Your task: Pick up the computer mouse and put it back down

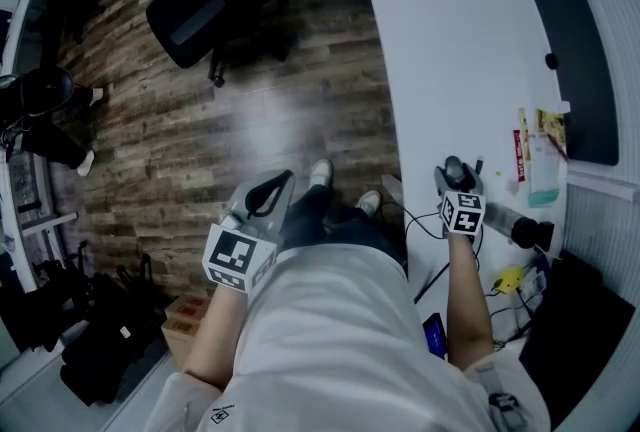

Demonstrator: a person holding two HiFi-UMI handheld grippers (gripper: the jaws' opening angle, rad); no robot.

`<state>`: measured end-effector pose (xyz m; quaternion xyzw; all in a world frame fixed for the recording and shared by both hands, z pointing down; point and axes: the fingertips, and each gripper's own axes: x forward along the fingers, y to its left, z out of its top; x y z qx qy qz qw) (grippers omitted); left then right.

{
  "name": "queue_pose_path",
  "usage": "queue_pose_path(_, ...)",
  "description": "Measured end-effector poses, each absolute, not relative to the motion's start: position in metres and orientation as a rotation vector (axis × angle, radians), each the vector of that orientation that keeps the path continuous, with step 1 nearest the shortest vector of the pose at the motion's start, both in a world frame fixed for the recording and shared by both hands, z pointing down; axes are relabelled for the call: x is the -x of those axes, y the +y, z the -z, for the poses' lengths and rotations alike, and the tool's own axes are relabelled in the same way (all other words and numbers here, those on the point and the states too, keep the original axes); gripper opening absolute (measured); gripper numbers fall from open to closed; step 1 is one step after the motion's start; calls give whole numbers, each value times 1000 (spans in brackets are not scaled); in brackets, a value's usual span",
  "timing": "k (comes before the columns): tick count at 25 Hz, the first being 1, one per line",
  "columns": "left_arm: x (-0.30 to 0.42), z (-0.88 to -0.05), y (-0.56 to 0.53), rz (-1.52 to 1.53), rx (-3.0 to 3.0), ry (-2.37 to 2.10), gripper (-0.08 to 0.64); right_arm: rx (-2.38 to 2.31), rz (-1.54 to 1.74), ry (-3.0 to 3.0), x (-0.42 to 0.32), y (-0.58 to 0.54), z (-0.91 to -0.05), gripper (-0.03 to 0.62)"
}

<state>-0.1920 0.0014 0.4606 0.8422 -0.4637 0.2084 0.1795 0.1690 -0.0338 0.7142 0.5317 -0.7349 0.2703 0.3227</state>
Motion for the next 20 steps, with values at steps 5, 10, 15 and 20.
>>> queue_pose_path(5, 197, -460, 2, -584, -2370, -1325, 9, -1390, -714, -1929, -168, -35, -714, 313)
queue_pose_path(10, 196, -458, 1, -574, -2378, -1320, 9, -1395, -728, -1916, -168, -34, -711, 341)
queue_pose_path(15, 191, -454, -3, -565, -2406, -1298, 9, -1415, -730, -1944, -167, -36, -693, 341)
queue_pose_path(20, 179, -452, -11, -551, -2454, -1249, 9, -1443, -725, -2010, -159, -38, -663, 341)
